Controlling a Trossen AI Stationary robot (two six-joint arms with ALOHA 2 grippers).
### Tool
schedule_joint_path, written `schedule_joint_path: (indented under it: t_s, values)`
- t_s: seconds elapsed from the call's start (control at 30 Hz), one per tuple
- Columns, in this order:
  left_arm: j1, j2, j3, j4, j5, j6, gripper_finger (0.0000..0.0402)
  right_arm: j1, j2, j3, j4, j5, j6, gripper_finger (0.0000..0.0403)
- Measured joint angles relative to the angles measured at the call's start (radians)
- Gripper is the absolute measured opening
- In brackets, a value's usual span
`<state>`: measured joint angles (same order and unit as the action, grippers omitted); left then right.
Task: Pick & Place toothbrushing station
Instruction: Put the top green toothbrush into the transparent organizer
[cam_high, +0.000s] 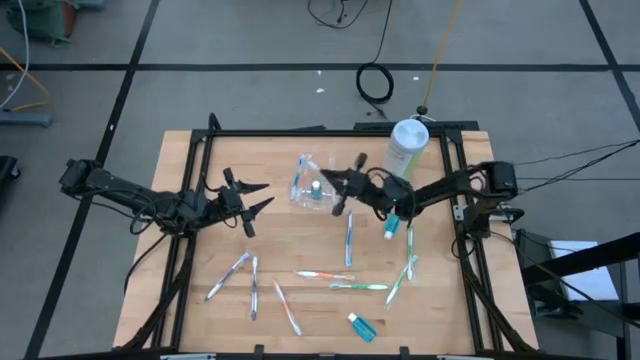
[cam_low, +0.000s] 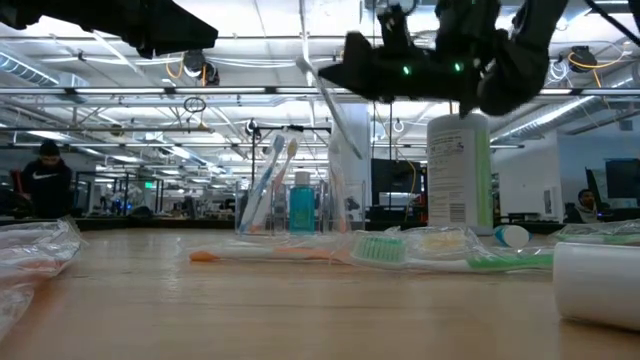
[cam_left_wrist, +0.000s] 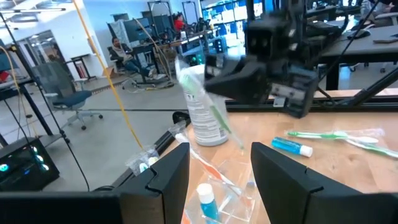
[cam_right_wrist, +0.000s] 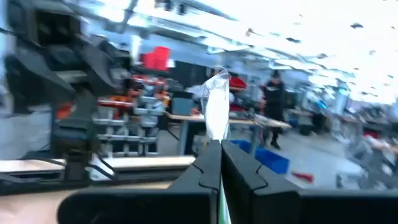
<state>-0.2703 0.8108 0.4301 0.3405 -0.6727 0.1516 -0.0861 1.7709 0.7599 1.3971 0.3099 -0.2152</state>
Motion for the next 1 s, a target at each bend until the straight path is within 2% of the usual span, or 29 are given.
schedule_joint_path:
  t_s: [0.1, 0.43, 0.6, 0.73, 1.0]
  values:
    - [0.000, 0.000, 0.000, 0.000, 0.000, 0.000, 0.0177, -0.021, 0.048, -0.034, 0.081, 0.004, 0.044, 0.0000]
    - [0.000, 0.000, 0.000, 0.000, 0.000, 0.000, 0.0177, -0.059, 0.124, -0.019, 0.109, 0.003, 0.148, 0.0000]
    - [0.000, 0.000, 0.000, 0.000, 0.001, 0.001, 0.0177, -0.059, 0.124, -0.019, 0.075, 0.005, 0.259, 0.0000]
    - [0.000, 0.000, 0.000, 0.000, 0.001, 0.001, 0.0177, -0.056, 0.126, -0.019, 0.033, 0.013, 0.280, 0.0000]
    - [0.000, 0.000, 0.000, -0.011, 0.001, 0.012, 0.0177, -0.001, 0.124, -0.021, -0.004, 0.330, 0.239, 0.0000]
